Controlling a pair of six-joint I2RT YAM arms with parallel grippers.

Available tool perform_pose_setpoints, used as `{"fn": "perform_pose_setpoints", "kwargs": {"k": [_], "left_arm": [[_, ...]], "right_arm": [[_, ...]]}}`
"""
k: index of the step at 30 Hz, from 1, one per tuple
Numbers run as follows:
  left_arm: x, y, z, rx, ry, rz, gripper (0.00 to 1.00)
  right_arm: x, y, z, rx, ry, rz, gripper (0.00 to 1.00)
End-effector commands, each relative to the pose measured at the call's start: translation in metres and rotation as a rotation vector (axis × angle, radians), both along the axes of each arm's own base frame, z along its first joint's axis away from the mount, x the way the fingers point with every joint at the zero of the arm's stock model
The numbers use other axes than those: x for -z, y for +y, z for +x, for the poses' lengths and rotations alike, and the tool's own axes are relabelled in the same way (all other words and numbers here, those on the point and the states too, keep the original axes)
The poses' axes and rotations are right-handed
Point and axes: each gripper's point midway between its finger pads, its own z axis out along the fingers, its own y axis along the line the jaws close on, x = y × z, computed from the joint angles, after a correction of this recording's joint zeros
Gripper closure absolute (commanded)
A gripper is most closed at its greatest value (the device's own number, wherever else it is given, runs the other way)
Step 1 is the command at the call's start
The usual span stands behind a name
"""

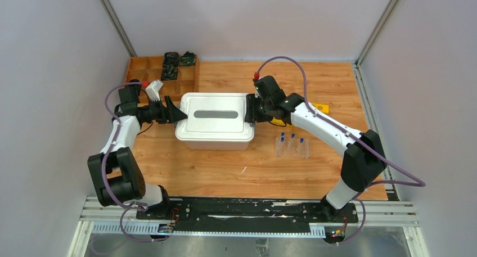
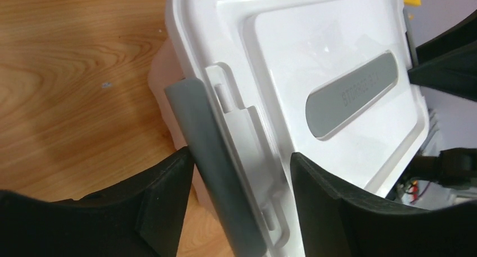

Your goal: Organize the chemistry lab equipment

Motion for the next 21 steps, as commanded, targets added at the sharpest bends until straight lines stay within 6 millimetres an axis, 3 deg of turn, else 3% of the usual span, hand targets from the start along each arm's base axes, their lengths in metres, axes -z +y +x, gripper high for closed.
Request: {"fn": "perform_pose_setpoints", "kwargs": {"k": [1,13,16,17,18,21], "left_arm": [[-0.007,-0.017,-0.007,0.091,-0.037,0.02,0.37],[0.008,-0.029,-0.012,0.131,-0.058,0.26,0.51],[0.009,-0.028,-0.01,0.125,-0.054,0.289,0.52],[0.006,-0.027,-0.009,0.121,-0.054,0.295,0.5],[0.001,-0.025,-0.007,0.116,-0.055,0.304,0.36],[-0.027,-0.018,0.001,0.092,-0.097,0.346,0.08]], "right_arm": [[0.013,0.0,-0.003,-0.027,-0.004,-0.088,0.61],[0.015,0.005,-0.005,-0.043,0.001,-0.095,0.67],[0.007,0.005,-0.004,-0.05,-0.013,-0.095,0.57],[0.001,0.001,0.0,-0.037,-0.035,-0.109,0.52],[-0.006,-0.002,0.001,-0.034,-0.053,-0.12,0.47],[-0.03,-0.014,0.005,-0.025,-0.118,-0.141,0.33]]}}
